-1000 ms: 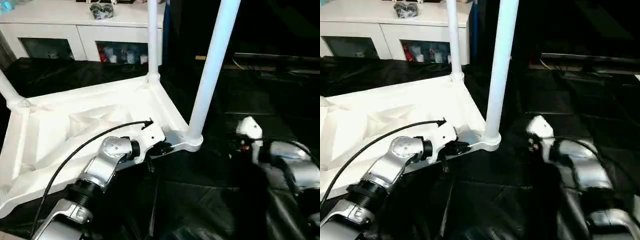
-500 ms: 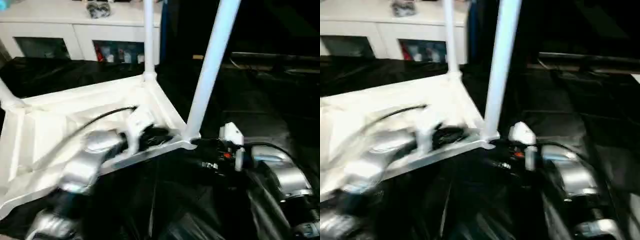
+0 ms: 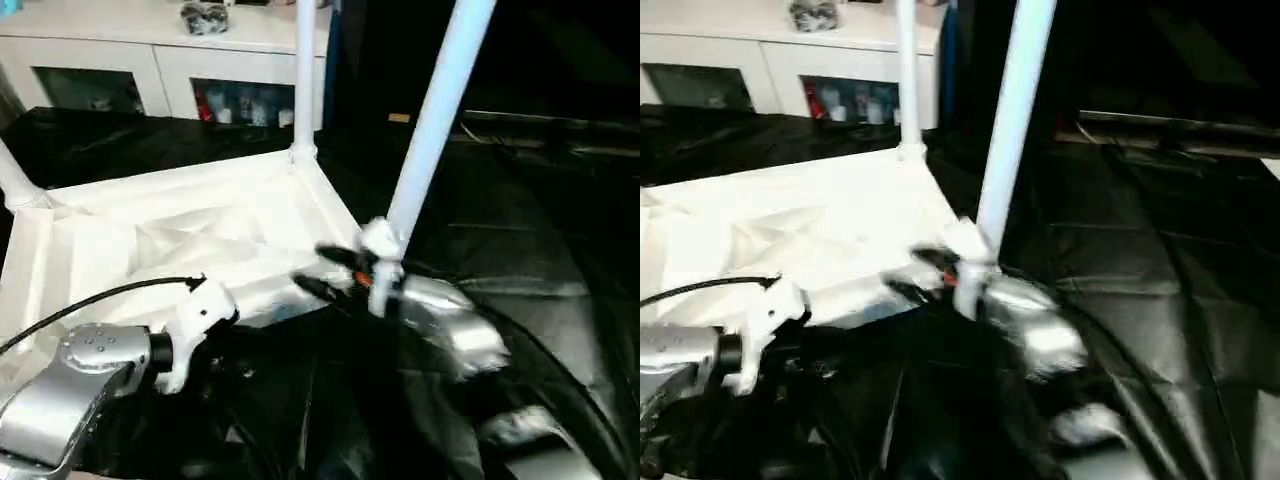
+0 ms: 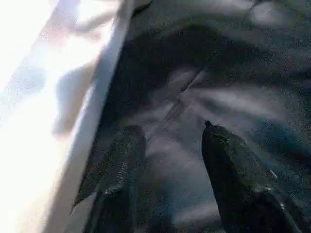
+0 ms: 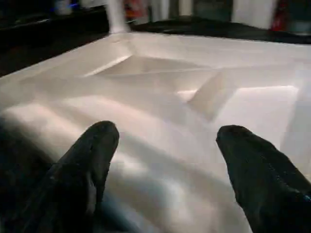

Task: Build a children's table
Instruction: Rotate leg to tighten

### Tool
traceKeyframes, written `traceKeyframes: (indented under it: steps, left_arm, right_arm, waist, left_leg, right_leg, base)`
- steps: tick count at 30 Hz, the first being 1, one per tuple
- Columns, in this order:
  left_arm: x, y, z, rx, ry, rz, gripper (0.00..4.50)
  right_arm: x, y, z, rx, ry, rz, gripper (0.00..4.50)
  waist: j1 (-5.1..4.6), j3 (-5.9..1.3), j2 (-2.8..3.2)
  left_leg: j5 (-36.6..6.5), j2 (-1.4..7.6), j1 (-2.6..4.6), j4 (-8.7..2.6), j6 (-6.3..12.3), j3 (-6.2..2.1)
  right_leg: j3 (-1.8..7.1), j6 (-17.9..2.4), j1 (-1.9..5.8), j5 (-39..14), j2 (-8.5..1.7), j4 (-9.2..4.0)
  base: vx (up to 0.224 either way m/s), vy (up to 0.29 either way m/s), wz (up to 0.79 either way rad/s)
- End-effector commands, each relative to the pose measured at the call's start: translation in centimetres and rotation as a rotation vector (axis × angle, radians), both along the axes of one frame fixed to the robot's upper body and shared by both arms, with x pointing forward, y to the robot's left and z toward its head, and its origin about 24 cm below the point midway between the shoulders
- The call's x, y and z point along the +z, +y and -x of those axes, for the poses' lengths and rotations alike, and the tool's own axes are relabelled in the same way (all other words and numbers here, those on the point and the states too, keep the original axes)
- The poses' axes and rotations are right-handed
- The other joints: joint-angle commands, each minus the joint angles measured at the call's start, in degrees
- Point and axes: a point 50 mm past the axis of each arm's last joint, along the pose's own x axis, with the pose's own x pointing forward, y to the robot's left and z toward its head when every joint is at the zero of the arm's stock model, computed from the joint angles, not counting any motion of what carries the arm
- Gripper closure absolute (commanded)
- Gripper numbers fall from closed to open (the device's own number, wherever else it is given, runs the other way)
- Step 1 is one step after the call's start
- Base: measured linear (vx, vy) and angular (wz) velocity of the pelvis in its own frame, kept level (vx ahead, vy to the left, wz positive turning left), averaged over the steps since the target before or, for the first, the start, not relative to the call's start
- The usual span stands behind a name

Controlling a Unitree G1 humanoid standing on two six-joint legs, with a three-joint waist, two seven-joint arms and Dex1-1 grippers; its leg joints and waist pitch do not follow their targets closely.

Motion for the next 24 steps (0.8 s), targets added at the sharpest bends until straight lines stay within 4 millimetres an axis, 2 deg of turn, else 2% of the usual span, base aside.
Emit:
traceKeyframes:
  steps: [1, 3, 4, 5, 7, 12, 15, 19, 20, 21, 24]
  left_arm:
    - [-0.7, 0.3, 0.2, 0.034, 0.012, -0.069, 1.95]
    - [-0.8, 0.4, 0.1, 0.043, 0.011, -0.078, 1.80]
    - [-0.9, 0.6, -0.1, 0.063, -0.001, -0.098, 1.71]
    - [-0.9, 0.6, -0.1, 0.063, -0.001, -0.098, 1.63]
    - [-0.9, 0.7, -0.3, 0.076, -0.007, -0.105, 1.56]
    - [-1.4, 1.0, -0.3, 0.085, -0.003, -0.128, 1.56]
    - [-1.9, 1.2, -0.4, 0.092, -0.006, -0.151, 1.56]
    - [-2.2, 1.2, -0.7, 0.097, -0.016, -0.154, 1.56]
    - [-2.4, 1.2, -0.9, 0.104, -0.027, -0.157, 1.56]
    - [-2.4, 1.2, -0.9, 0.104, -0.027, -0.157, 1.56]
    - [-2.4, 1.1, -1.4, 0.111, -0.047, -0.159, 1.56]
  right_arm:
    - [-0.1, -0.1, -1.4, -0.186, 0.033, 0.008, 0.78]
    - [-0.1, 0.0, -1.6, -0.210, 0.036, 0.013, 0.78]
    - [-0.1, 0.1, -2.0, -0.282, 0.047, 0.008, 0.78]
    - [-0.1, 0.1, -2.0, -0.282, 0.047, 0.008, 0.78]
    - [-0.1, -0.1, -2.6, -0.358, 0.044, 0.010, 0.78]
    - [-0.3, -1.9, -3.8, -0.562, 0.103, -0.018, 0.78]
    - [-0.3, -3.3, -4.3, -0.642, 0.113, -0.021, 0.78]
    - [-0.3, -5.5, -4.7, -0.730, 0.107, -0.007, 0.78]
    - [-0.2, -6.6, -5.0, -0.771, 0.104, -0.008, 0.78]
    - [-0.2, -6.6, -5.0, -0.771, 0.104, -0.008, 0.78]
    - [0.3, -8.6, -5.4, -0.830, 0.080, 0.009, 0.78]
  waist:
    - [-0.49, -3.07, 0.87]
    - [-0.30, -3.21, 1.17]
    - [-0.25, -3.29, 1.08]
    - [-0.27, -3.35, 1.13]
    - [-0.23, -3.52, 1.05]
    - [-0.04, -3.73, 1.14]
    - [-0.04, -3.69, 1.18]
    - [0.29, -3.58, 1.23]
    - [0.37, -3.56, 1.24]
    - [0.43, -3.56, 1.23]
    - [0.50, -3.64, 1.16]
  left_leg:
    - [-17.16, 3.23, 1.18, -4.89, -2.47, -1.67]
    - [-16.76, 3.37, 1.56, -4.82, -2.76, -1.52]
    - [-16.20, 3.31, 1.55, -4.81, -2.89, -1.40]
    - [-15.87, 3.27, 1.49, -4.80, -2.94, -1.42]
    - [-14.38, 3.11, 1.21, -4.72, -2.78, -1.39]
    - [-12.51, 3.03, 1.37, -4.41, -2.44, -1.12]
    - [-12.99, 2.97, 1.30, -4.41, -2.52, -1.09]
    - [-15.10, 2.95, 1.87, -4.29, -2.85, -0.87]
    - [-15.41, 2.97, 1.66, -4.35, -2.91, -0.98]
    - [-15.63, 2.95, 1.66, -4.34, -2.90, -0.97]
    - [-16.04, 2.93, 1.53, -4.27, -3.00, -1.08]
  right_leg:
    - [3.52, -9.74, 1.63, -20.77, -5.06, -4.65]
    - [3.56, -9.61, 1.35, -18.34, -4.84, -4.56]
    - [3.56, -9.97, 1.42, -16.03, -4.66, -4.31]
    - [3.55, -10.19, 1.49, -15.12, -4.68, -4.14]
    - [3.48, -10.11, 1.94, -12.75, -4.67, -3.89]
    - [3.43, -10.76, 1.89, -8.79, -4.55, -3.42]
    - [3.40, -10.66, 1.95, -8.69, -4.50, -3.40]
    - [3.45, -10.13, 1.51, -10.80, -4.39, -3.77]
    - [3.46, -9.88, 1.75, -11.64, -4.51, -3.80]
    - [3.46, -9.72, 1.72, -12.19, -4.53, -3.88]
    - [3.39, -9.32, 1.82, -13.92, -4.64, -3.94]
  base:
    - [0.000, 0.000, 0.00]
    - [0.000, 0.000, 0.00]
    - [0.000, 0.000, 0.00]
    - [0.000, 0.000, 0.00]
    - [0.000, 0.000, 0.00]
    - [0.000, 0.000, 0.00]
    - [0.000, 0.000, 0.00]
    - [0.000, 0.000, 0.00]
    - [0.000, 0.000, 0.00]
    - [0.000, 0.000, 0.00]
    - [0.000, 0.000, 0.00]
